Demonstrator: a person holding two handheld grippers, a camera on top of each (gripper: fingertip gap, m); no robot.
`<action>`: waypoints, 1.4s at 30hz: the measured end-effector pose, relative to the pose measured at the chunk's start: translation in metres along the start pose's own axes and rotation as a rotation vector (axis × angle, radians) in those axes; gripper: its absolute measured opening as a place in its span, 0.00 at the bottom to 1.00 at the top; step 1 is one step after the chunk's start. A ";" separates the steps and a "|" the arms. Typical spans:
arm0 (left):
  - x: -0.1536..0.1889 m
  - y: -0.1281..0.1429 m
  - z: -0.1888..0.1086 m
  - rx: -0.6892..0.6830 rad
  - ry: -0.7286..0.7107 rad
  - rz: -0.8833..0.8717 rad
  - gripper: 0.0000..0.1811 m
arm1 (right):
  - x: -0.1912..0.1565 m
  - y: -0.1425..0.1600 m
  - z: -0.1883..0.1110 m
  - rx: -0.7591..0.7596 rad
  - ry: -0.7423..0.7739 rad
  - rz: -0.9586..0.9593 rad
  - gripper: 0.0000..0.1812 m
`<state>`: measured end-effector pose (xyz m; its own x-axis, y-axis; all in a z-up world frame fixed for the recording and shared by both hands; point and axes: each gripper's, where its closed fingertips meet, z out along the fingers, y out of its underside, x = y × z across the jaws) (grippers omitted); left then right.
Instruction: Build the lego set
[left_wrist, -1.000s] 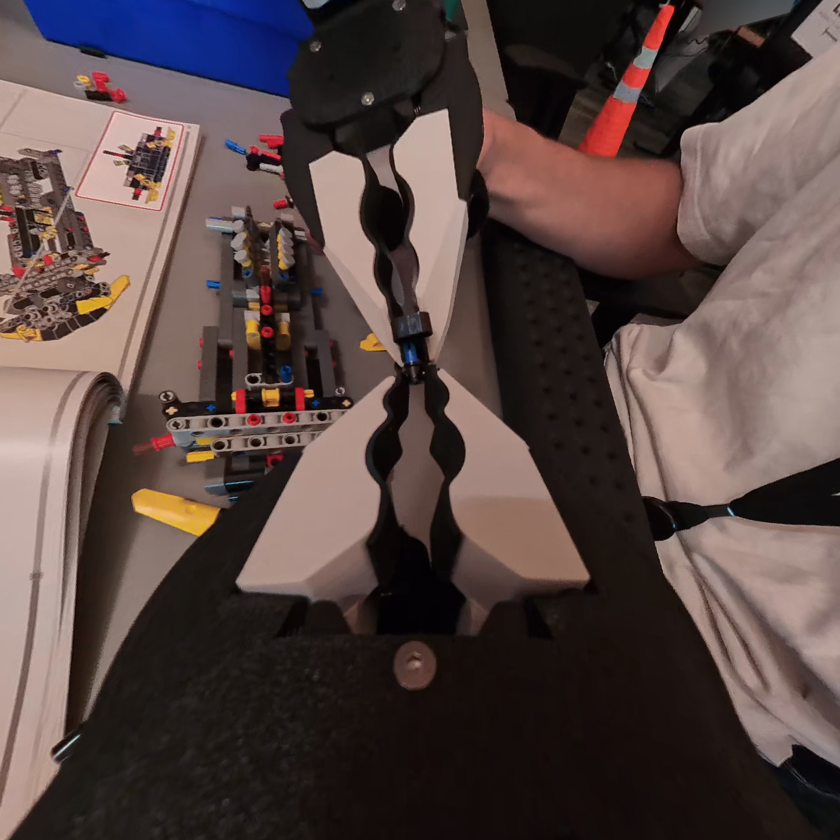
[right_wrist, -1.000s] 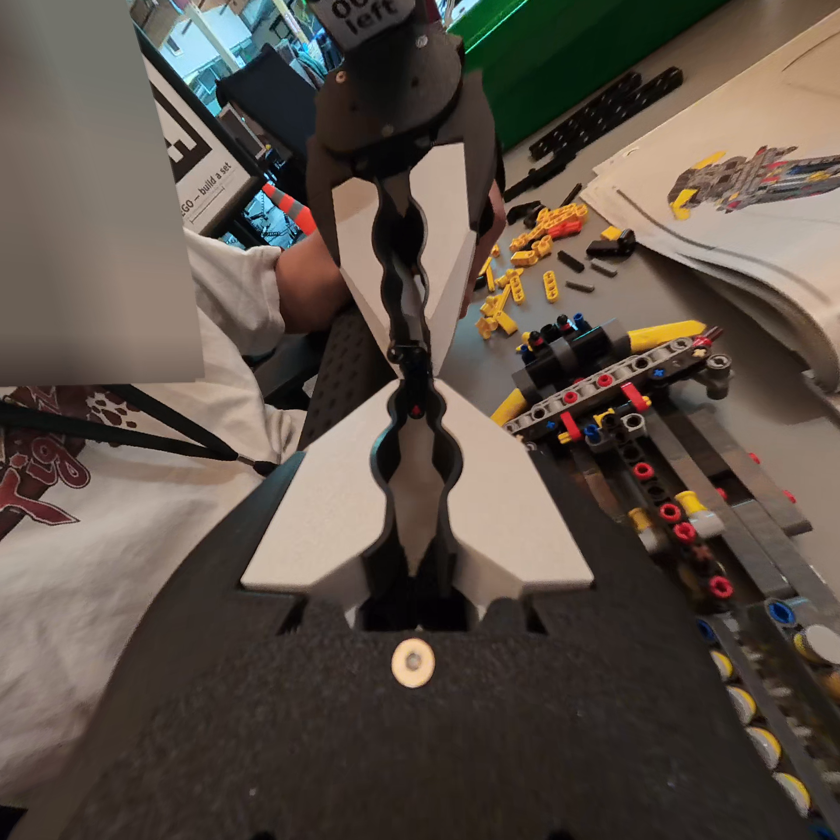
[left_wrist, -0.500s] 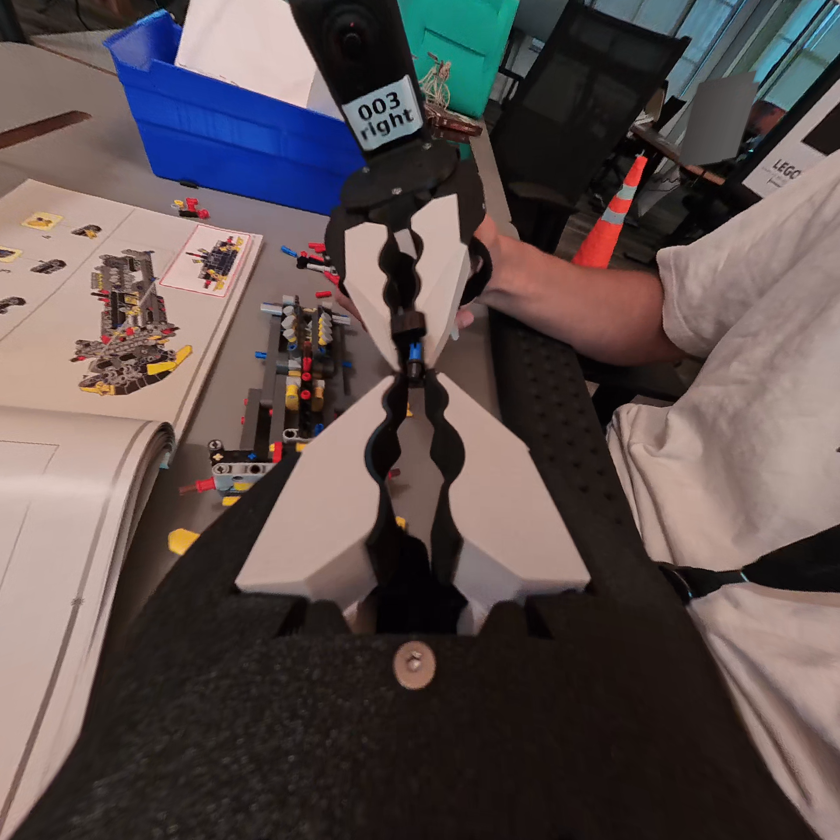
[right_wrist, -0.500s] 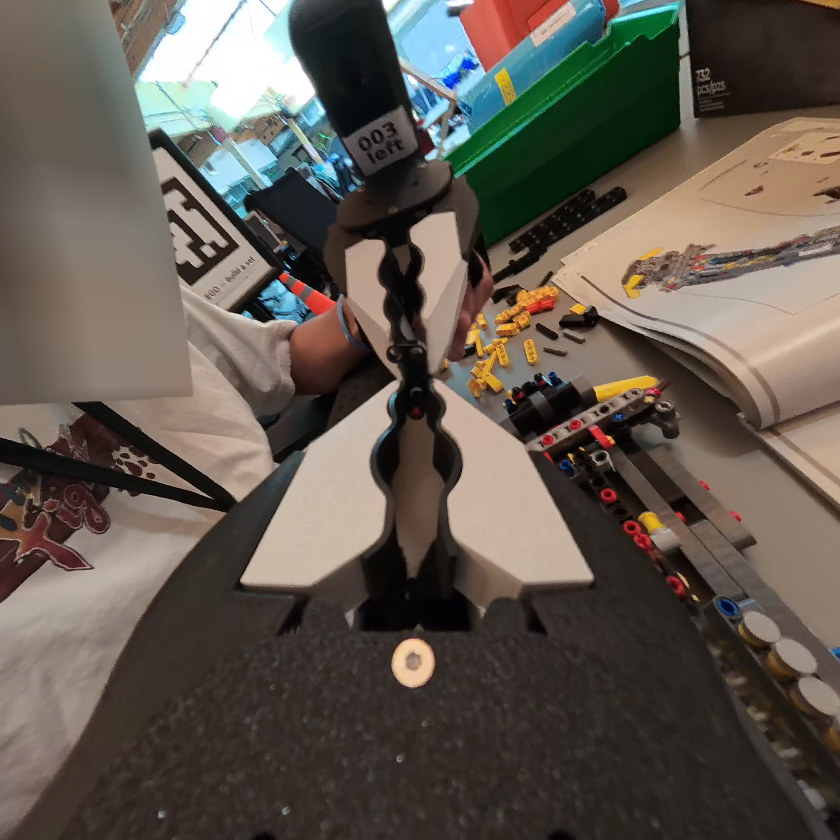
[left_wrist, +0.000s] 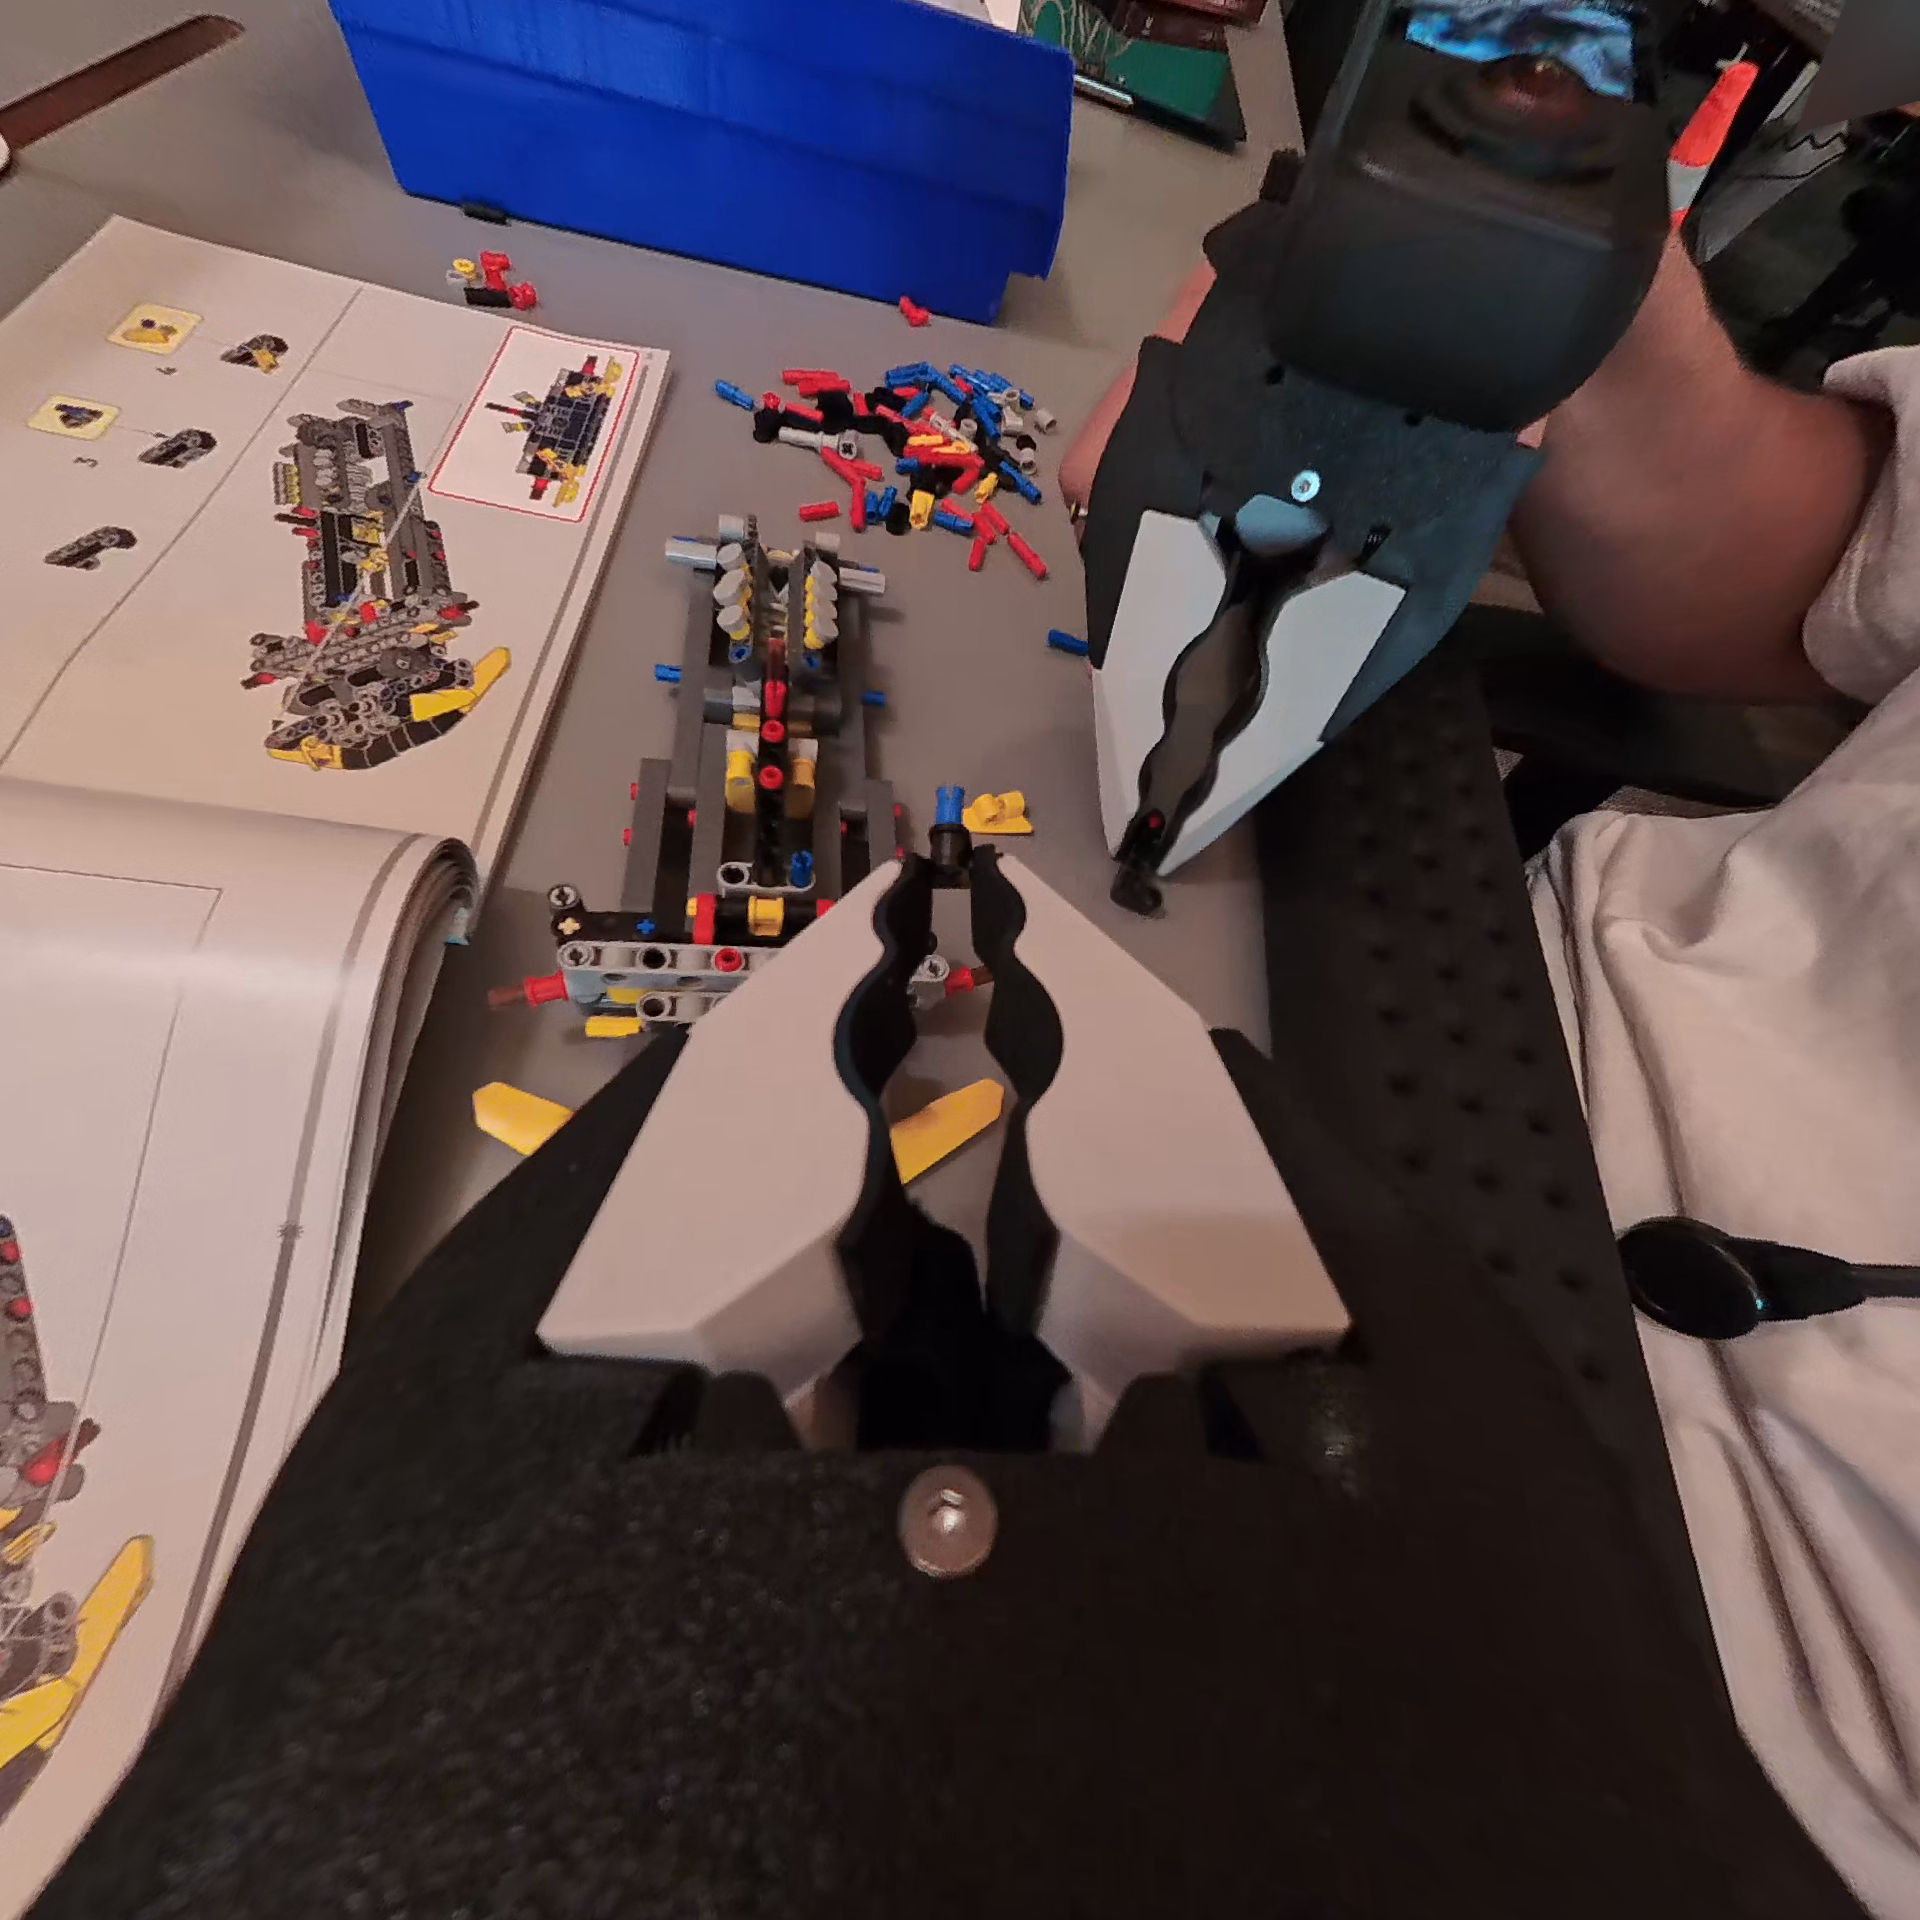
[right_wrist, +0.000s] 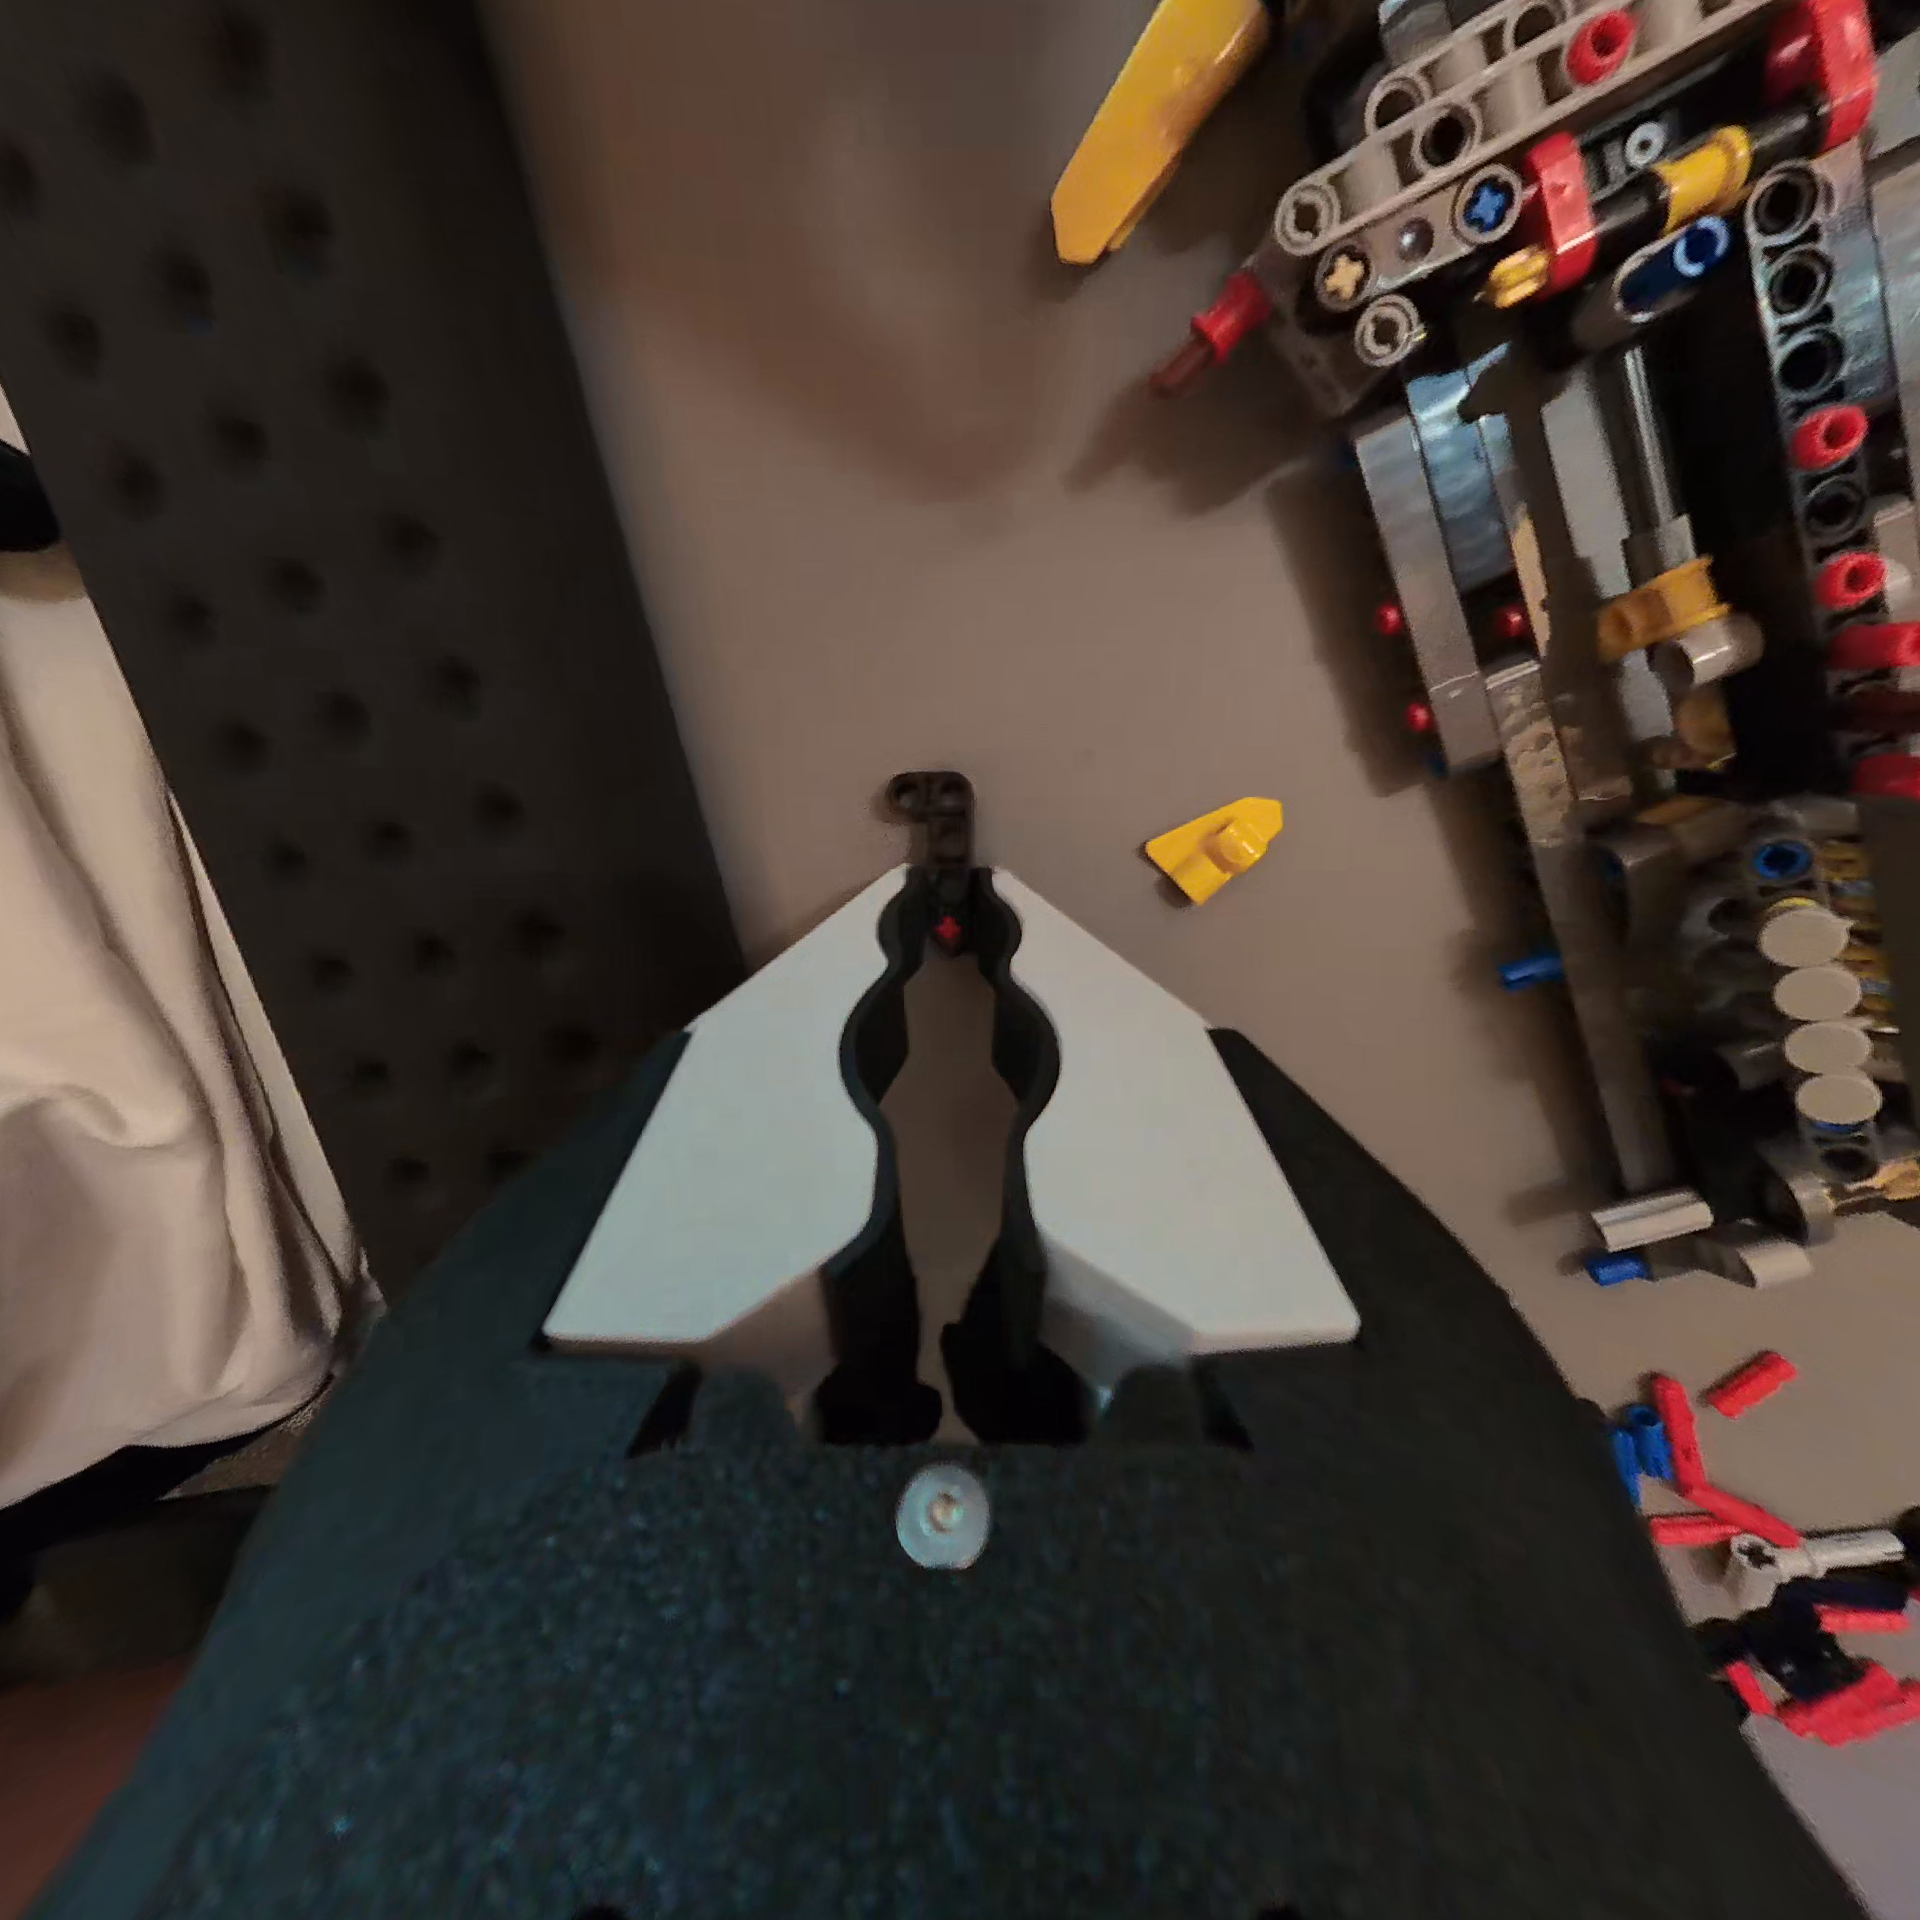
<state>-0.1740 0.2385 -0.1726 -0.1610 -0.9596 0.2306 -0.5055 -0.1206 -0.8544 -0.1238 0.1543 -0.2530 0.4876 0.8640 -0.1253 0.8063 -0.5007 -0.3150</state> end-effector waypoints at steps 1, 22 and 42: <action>0.000 0.000 0.000 0.002 -0.001 0.002 0.03 | -0.001 -0.001 0.000 0.005 -0.006 0.005 0.07; 0.012 -0.008 -0.007 0.043 0.042 0.058 0.03 | 0.016 -0.063 -0.045 0.310 0.107 -0.084 0.03; 0.019 -0.028 -0.016 0.174 0.164 -0.095 0.03 | 0.029 -0.126 -0.101 1.148 -0.523 0.309 0.03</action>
<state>-0.1770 0.2280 -0.1371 -0.2621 -0.8896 0.3740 -0.3738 -0.2637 -0.8892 -0.1779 0.2369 -0.1213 0.2032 0.7696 -0.6053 -0.1882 -0.5760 -0.7955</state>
